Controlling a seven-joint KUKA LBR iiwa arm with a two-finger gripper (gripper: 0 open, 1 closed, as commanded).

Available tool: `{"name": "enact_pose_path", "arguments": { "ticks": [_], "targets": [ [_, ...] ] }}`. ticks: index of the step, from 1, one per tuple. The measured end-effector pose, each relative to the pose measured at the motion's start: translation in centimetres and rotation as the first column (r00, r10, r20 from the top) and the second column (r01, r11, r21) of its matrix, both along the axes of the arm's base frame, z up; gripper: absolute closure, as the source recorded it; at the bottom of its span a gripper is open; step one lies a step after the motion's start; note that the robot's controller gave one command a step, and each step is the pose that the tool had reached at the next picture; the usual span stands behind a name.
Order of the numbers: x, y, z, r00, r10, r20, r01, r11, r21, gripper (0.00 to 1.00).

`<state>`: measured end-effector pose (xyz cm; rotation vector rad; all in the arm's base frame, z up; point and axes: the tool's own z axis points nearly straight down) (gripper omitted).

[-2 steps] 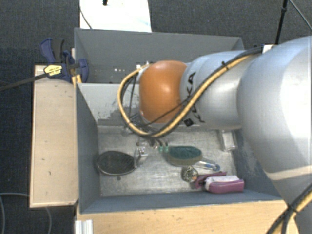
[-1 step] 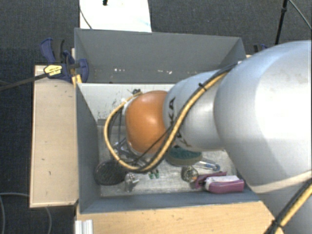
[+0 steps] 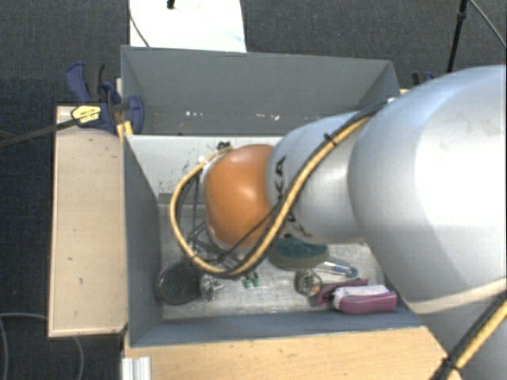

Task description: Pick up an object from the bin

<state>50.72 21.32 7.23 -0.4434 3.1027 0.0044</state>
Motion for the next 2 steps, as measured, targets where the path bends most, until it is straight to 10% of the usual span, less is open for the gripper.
{"name": "enact_pose_path", "arguments": {
  "ticks": [1, 2],
  "targets": [
    [-0.14, -0.05, -0.15, 1.0, -0.002, -0.004, 0.002, 1.0, -0.001, 0.0],
    [0.0, -0.05, 0.03, 1.0, -0.006, -0.001, 0.006, 1.0, 0.0, 1.0]
  ]
}}
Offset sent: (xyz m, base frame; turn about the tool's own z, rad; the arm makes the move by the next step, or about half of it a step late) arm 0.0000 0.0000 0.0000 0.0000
